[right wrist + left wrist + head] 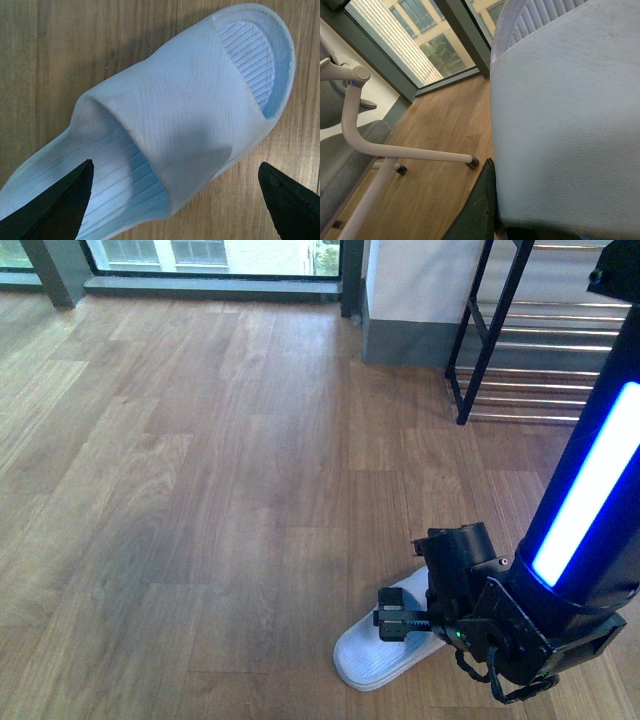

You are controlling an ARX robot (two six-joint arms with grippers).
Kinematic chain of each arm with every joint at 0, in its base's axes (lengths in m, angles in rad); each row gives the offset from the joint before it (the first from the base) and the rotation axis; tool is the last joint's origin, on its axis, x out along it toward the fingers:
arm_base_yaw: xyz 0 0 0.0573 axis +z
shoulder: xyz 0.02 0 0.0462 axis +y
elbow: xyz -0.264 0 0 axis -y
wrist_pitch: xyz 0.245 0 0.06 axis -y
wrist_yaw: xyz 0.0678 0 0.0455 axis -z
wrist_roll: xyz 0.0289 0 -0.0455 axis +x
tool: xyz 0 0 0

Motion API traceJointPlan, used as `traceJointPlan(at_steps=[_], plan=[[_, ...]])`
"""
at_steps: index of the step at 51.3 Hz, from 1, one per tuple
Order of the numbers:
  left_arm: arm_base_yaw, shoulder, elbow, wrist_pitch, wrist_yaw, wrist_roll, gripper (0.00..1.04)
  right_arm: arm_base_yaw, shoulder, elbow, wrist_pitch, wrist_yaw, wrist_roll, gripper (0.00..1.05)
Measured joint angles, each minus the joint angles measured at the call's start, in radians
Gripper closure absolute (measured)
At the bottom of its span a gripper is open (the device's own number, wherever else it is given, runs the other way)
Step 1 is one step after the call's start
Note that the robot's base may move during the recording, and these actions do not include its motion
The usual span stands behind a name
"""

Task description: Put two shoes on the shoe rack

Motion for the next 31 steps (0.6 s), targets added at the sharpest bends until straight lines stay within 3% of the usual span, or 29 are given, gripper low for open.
traceJointPlan(at_steps=[7, 17, 31], plan=[[0.000, 0.000, 0.000, 0.000, 0.000, 0.000, 1.03, -0.008, 0.054, 0.035, -0.020, 0.110, -0.084, 0.09], [0.000, 0.000, 0.000, 0.000, 0.000, 0.000, 1.03, -0.070, 0.084, 0.046, -0.026, 0.194, -0.151, 0.09], [0.000, 0.000, 0.000, 0.000, 0.000, 0.000, 1.03, -0.118, 0.121, 0.090, 0.027, 0.159, -0.163, 0.09]])
